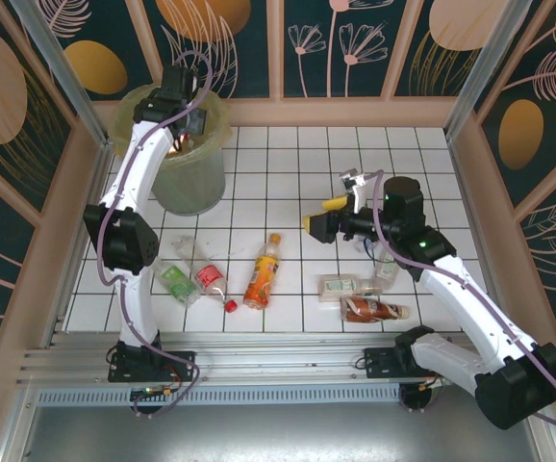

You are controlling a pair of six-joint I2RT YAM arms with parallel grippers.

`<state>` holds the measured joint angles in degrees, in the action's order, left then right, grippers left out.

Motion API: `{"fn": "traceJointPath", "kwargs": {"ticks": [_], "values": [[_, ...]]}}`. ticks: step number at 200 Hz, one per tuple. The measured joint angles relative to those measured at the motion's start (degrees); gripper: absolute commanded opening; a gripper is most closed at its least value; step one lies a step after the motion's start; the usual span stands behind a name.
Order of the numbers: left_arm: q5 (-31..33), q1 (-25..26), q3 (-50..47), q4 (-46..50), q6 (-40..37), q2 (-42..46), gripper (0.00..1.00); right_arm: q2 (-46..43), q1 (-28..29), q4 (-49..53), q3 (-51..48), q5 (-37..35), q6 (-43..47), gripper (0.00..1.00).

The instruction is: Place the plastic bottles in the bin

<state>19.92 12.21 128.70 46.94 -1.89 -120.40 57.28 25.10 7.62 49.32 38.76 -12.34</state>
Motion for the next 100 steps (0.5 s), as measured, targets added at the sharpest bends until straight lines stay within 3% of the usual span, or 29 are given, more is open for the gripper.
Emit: {"fn": "traceJointPath", "kwargs": {"ticks": [30, 67, 100], "values": [[-1.2, 0.0, 0.7, 0.0, 1.6, 0.0, 0.93, 0.5, 0.0, 1.0, 0.0, -5.6, -0.2, 0.97], [-2.9, 0.0, 0.6, 0.0, 3.8, 1.5, 0.94, 1.0, 0.0, 3.2, -0.1, -12.5, -2.7, 0.96], [-7.8, 0.0, -6.9, -3.7, 6.7, 11.1, 0.95, 1.0, 0.0, 4.9, -1.2, -19.9, -5.7, 0.92]]}}
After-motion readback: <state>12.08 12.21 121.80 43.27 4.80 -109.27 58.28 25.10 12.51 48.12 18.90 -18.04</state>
